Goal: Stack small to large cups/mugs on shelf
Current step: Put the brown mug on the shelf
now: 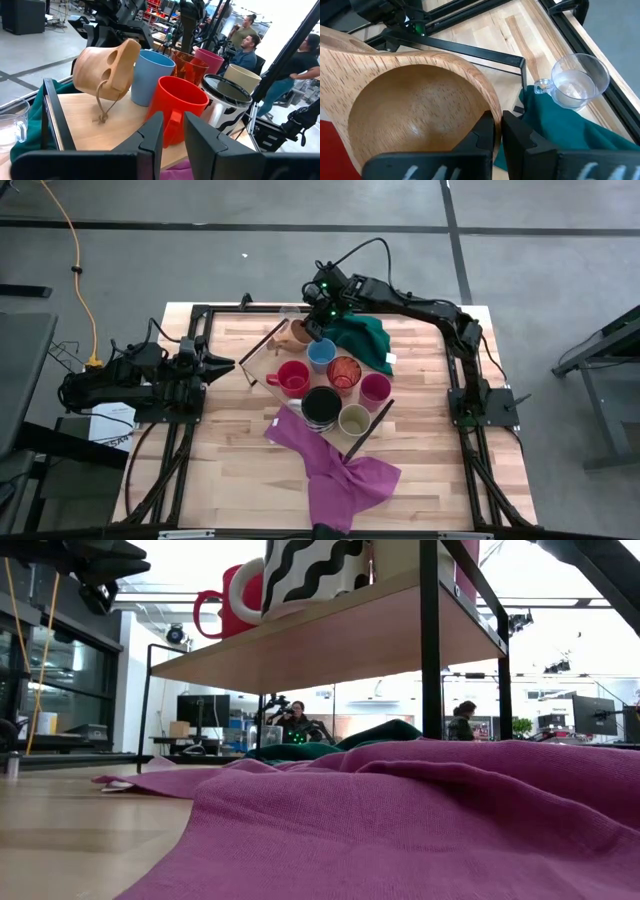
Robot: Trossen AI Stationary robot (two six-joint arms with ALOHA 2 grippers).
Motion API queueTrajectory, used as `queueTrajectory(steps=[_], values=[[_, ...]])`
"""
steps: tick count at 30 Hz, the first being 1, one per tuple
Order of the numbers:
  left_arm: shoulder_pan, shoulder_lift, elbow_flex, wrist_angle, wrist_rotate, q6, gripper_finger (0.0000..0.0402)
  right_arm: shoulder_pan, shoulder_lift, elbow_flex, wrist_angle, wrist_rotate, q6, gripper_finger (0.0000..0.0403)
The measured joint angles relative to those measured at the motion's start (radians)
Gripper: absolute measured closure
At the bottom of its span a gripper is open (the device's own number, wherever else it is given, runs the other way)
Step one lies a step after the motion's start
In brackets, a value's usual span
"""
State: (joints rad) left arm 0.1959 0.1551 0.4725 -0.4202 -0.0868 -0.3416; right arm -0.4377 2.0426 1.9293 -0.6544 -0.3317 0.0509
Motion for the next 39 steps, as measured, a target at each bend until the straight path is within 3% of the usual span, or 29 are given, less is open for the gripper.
queueTrajectory(steps=[8, 39], values=[[0.000, 0.000, 0.000, 0.000, 0.000, 0.000, 0.0337, 0.000, 0.000, 0.000, 0.000, -0.012, -0.006, 0.0378], [0.000, 0.000, 0.000, 0.000, 0.007, 0.008, 0.0337, 0.000, 0.000, 0.000, 0.015, -0.047, -0.008, 0.0374]])
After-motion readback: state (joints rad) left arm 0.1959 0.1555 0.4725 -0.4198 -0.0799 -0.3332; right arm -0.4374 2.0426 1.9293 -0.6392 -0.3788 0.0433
